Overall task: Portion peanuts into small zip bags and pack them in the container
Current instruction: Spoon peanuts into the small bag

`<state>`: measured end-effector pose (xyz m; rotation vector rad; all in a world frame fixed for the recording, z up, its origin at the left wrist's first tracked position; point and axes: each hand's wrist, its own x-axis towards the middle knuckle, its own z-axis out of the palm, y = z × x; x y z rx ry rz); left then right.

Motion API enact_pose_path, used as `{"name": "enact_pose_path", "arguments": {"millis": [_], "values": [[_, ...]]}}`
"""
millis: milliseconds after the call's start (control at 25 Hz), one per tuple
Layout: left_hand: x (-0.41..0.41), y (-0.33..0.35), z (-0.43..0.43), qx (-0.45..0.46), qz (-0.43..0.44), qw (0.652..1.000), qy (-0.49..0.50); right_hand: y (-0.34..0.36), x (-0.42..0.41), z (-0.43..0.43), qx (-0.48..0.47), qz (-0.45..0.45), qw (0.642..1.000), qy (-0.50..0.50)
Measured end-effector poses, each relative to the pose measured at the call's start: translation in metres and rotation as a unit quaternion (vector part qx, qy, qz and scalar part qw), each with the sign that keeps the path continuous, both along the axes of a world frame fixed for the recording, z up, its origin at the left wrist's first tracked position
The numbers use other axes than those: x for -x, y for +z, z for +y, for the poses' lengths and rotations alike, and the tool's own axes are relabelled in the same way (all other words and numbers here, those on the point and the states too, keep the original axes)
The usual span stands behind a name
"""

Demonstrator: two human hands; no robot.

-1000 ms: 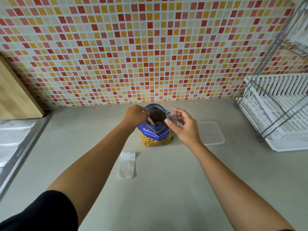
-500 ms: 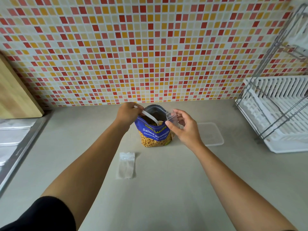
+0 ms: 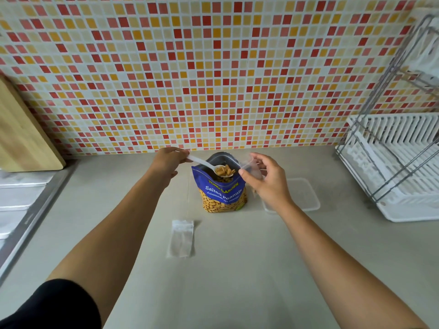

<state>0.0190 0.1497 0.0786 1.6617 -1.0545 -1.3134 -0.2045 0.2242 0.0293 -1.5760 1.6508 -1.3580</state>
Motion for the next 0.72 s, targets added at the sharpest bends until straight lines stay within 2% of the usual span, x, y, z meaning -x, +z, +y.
{"name": "enact_pose_path", "arguments": {"millis": [400,720], "values": [[-0.015,0.034,-0.008,0.012,0.026,0.999,0.021,0.008,-0.010,-0.005,-0.008,0.132,0.991,0.004],[0.001,0.055,-0.010,0.042,-0.022,0.998,-0.031,0.013,-0.020,-0.010,-0.004,0.123,0.992,0.014]]}}
